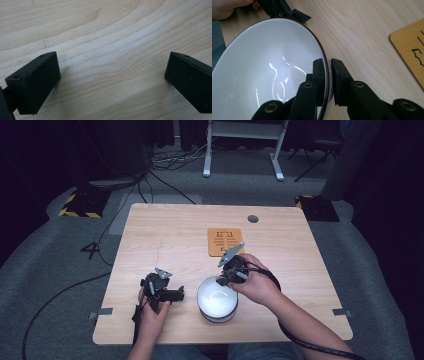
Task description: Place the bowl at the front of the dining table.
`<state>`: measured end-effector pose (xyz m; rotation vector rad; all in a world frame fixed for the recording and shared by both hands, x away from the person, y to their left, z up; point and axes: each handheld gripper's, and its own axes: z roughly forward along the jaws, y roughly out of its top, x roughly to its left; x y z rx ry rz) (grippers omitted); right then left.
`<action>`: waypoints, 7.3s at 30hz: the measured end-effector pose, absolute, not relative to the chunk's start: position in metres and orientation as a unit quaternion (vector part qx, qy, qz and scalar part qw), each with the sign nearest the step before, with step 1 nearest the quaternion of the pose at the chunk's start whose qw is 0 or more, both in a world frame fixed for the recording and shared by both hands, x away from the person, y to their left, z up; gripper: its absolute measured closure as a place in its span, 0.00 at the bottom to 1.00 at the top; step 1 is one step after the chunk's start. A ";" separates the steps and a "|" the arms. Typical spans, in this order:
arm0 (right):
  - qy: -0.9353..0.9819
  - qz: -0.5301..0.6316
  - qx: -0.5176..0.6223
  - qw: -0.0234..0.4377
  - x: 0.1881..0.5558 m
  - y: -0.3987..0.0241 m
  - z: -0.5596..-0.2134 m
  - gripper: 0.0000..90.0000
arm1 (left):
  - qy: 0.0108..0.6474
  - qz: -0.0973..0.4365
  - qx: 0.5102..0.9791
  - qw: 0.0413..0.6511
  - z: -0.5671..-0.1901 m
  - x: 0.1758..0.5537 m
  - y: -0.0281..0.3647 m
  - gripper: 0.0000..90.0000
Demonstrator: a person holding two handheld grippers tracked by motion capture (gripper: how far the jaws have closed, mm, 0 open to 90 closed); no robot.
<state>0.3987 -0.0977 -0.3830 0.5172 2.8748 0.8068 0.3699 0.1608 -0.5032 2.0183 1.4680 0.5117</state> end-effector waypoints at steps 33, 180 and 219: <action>0.922 0.316 0.215 0.051 0.422 -0.105 -0.330 0.91 | 0.550 0.194 0.758 0.291 -0.503 0.373 0.159 0.00; 0.783 0.325 0.512 0.136 0.618 -0.148 -0.411 0.60 | 0.558 0.194 0.753 0.291 -0.503 0.377 0.155 0.00; 0.826 0.394 0.391 0.102 0.504 -0.204 -0.337 0.53 | 0.557 0.194 0.754 0.290 -0.503 0.378 0.155 0.00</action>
